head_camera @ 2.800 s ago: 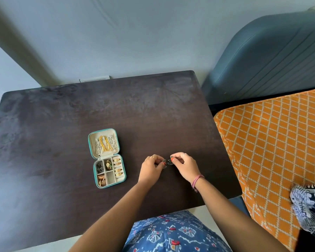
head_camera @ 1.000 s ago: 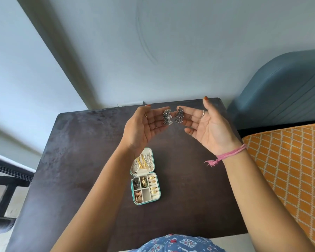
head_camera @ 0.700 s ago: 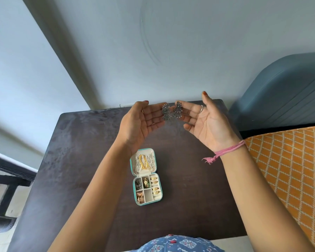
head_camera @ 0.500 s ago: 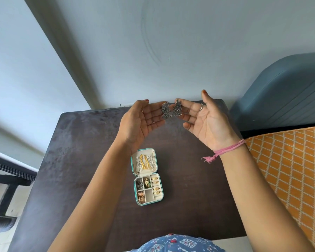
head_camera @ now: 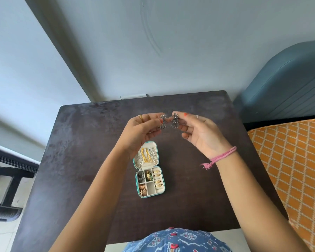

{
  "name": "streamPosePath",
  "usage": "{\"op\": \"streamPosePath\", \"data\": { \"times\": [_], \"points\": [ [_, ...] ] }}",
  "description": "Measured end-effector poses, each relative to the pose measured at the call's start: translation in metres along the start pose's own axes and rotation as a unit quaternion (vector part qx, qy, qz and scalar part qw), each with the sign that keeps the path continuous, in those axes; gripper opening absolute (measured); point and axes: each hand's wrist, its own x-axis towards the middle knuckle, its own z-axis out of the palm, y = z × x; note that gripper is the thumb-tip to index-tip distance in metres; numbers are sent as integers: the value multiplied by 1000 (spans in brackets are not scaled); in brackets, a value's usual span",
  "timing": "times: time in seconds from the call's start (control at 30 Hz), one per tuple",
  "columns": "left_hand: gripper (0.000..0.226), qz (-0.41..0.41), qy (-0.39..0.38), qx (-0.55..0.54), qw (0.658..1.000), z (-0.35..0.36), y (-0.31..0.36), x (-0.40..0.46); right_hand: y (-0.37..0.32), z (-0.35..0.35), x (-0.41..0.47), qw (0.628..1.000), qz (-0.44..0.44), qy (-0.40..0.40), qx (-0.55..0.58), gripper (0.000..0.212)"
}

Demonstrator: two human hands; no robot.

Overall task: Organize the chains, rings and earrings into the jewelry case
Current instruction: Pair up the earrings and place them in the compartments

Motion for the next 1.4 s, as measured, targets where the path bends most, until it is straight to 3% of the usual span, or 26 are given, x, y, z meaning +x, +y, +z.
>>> {"op": "streamPosePath", "data": {
  "times": [0.17,0.27,0.47,0.6,0.87,1.27,1.4],
  "points": [
    [16,-43,40,109,992,-17,-40,-7,49,-14,-2,989,3,10,-147,22],
    [17,-90,61,195,975,-32,-74,-12,79,-22,-4,985,32,35,-168,21],
    [16,-202,84,379,899,-44,-131,-19,113,-37,-12,979,97,66,-164,22],
    [6,-221,100,462,853,-39,-150,-25,124,-42,-17,976,121,69,-169,21],
    [24,-263,40,517,814,-35,-166,-24,129,-44,-18,972,128,64,-189,23],
    [21,-304,83,472,824,-44,-155,-11,134,-45,-17,967,129,56,-213,26],
    [19,-278,95,479,827,-42,-158,-10,135,-45,-16,966,129,52,-217,26]
  ]
}}
